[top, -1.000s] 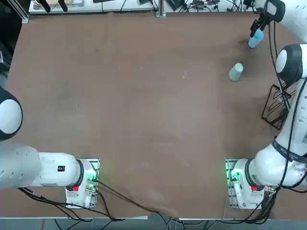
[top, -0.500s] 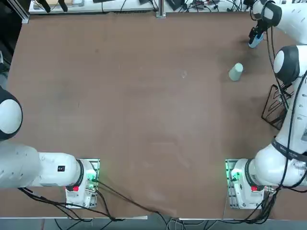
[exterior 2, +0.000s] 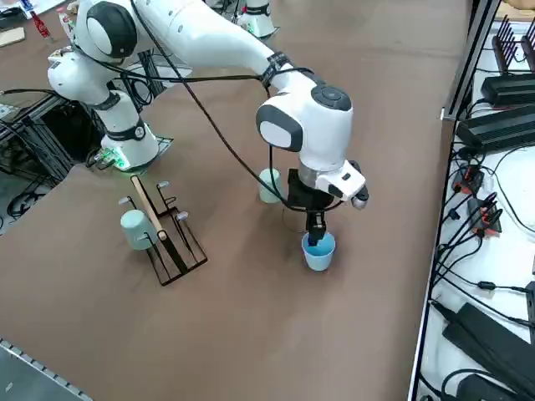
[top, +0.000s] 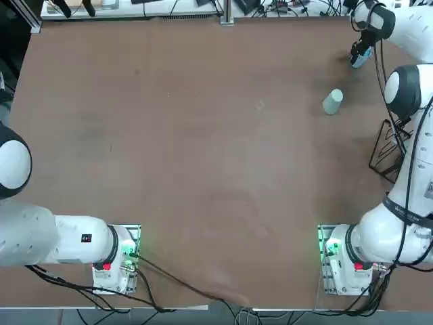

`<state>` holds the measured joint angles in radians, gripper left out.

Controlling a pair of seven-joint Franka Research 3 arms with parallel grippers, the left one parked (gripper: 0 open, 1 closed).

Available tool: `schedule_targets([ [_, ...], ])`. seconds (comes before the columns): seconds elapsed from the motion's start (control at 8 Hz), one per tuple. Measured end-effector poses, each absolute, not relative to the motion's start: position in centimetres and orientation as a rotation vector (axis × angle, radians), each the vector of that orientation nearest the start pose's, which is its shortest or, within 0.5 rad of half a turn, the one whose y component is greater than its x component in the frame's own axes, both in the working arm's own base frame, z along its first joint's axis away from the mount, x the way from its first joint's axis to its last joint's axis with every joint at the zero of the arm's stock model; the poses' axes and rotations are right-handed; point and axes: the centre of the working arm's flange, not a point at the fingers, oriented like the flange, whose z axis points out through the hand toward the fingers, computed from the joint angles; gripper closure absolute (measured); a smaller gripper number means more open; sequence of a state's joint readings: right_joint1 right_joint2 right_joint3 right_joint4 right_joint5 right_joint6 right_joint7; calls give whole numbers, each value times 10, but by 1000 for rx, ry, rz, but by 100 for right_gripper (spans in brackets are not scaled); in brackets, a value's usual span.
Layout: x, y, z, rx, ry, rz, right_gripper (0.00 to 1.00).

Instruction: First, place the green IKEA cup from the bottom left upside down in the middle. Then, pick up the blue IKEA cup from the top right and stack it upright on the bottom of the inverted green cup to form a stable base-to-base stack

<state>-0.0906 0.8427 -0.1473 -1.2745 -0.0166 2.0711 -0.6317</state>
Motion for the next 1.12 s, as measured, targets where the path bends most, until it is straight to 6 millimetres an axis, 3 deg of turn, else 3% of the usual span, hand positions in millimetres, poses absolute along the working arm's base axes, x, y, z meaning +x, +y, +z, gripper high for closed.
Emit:
schedule_targets([
  [0.12,731,-151,248,-3154,-729,137,89],
  [0.38,735,-151,258,-3149,-784,110,98],
  [0.5,736,-150,274,-3149,-792,95,98],
  [0.62,732,-148,298,-3137,-785,118,98],
  [0.88,717,-136,366,-3097,-764,156,98],
  [1.12,690,-105,421,-3087,-677,175,98],
])
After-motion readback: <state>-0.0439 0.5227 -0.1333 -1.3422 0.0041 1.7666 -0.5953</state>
